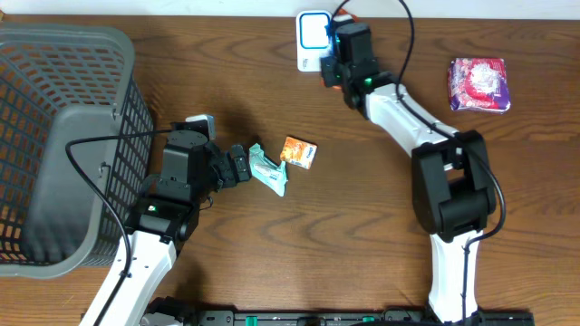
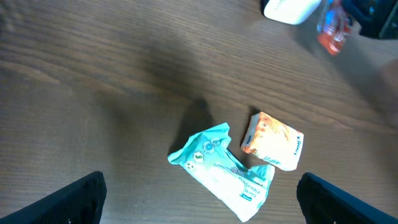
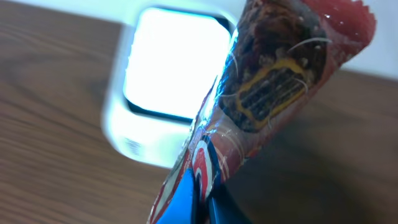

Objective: Scan the item barcode

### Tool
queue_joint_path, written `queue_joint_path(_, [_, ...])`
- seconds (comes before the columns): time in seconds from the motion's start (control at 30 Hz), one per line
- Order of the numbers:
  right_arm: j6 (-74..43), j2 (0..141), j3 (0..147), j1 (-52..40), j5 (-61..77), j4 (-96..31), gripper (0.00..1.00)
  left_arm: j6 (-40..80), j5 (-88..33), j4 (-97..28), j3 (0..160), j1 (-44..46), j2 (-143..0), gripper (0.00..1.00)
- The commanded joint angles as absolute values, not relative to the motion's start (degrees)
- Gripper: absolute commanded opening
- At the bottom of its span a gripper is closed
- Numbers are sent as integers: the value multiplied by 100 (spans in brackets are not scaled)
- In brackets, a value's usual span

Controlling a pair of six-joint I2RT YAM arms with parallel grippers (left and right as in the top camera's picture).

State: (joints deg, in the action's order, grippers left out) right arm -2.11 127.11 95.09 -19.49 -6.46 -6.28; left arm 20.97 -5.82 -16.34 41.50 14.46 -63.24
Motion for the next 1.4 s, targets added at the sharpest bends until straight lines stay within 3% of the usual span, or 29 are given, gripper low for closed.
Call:
queue_joint_path(0.0, [-228, 12134, 9596, -1411, -1678, -1262, 1, 2108, -528, -1627, 4189, 1426, -6333, 98])
queue_joint_path(0.13, [-196, 11957, 9596, -840, -1800, -2237, 1, 2108, -528, -1627, 4189, 1426, -6333, 98])
queue_joint_path(0.3, [617, 12036, 9574, -150, -679, -3291, 1, 2108, -530, -1627, 4189, 1426, -6333, 98])
queue_joint_path(0.53, [733, 12193, 9485, 504, -331, -3269, 1, 2108, -528, -1627, 4189, 1426, -6333, 98])
queue_joint_path(0.77, [1636, 12427, 9395, 705, 532, -3061, 1, 2108, -528, -1627, 4189, 1426, -6333, 98])
queue_joint_path(0.97, [2189, 12717, 9395, 762, 412, -3024, 1, 2108, -528, -1627, 4189, 1426, -6333, 98])
queue_joint_path(1.2, [1267, 12910, 9400, 1153, -1022, -2895, 1, 2108, -528, -1627, 4189, 1426, -6333, 98])
queue_joint_path(1.27, [1192, 12860, 9432, 1236, -1022, -3004, 13, 2108, -528, -1627, 4189, 1426, -6333, 98])
queue_joint_path(1.3, [1129, 12814, 9456, 1247, -1020, -3074, 33, 2108, -528, -1627, 4189, 1426, -6333, 98])
queue_joint_path(1.37, [1116, 12713, 9515, 1236, -1024, -3197, 39, 2108, -530, -1627, 4189, 1426, -6333, 98])
